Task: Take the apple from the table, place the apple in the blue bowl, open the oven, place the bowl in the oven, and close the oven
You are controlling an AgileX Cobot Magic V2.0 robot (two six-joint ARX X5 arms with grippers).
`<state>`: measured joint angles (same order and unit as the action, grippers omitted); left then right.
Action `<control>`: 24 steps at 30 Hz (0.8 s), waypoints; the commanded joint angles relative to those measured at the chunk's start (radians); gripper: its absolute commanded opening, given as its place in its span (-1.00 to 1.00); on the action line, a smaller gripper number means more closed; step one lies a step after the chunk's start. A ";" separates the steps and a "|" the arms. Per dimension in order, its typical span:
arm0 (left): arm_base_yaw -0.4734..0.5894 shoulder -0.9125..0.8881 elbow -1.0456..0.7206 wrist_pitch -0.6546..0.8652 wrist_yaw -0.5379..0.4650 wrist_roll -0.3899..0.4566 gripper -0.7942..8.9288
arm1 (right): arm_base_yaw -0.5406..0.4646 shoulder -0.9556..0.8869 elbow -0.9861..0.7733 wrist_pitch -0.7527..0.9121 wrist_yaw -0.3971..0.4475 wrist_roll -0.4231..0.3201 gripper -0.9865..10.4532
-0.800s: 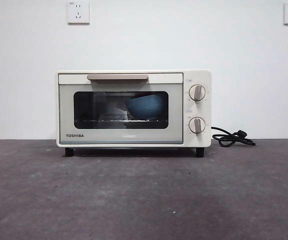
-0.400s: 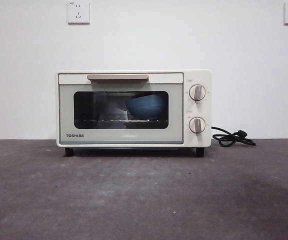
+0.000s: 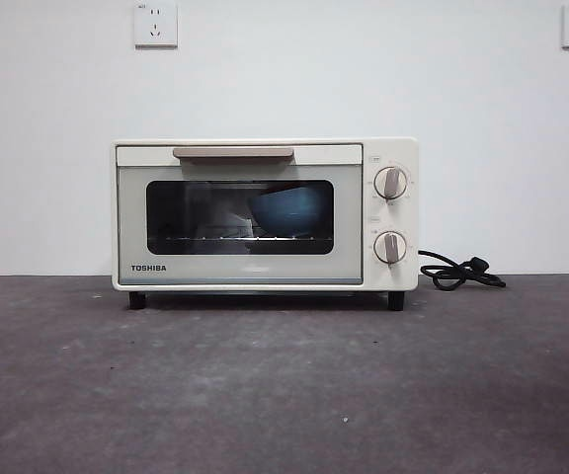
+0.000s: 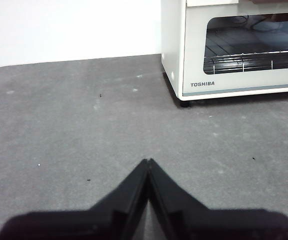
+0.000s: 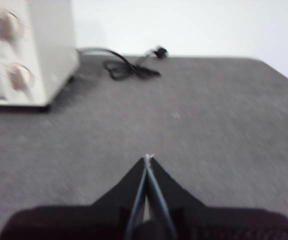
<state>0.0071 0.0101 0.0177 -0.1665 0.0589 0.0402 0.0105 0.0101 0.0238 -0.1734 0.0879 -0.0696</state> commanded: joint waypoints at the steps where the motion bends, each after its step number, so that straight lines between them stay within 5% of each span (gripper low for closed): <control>1: -0.002 0.002 -0.010 0.003 0.000 -0.007 -0.84 | -0.012 -0.003 -0.010 -0.010 0.010 0.011 -0.83; 24: -0.002 0.005 -0.010 0.003 0.000 -0.007 -0.84 | -0.025 -0.003 -0.010 -0.007 0.005 0.015 -0.83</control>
<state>0.0071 0.0139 0.0177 -0.1669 0.0589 0.0402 -0.0135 0.0105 0.0238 -0.1867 0.0944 -0.0639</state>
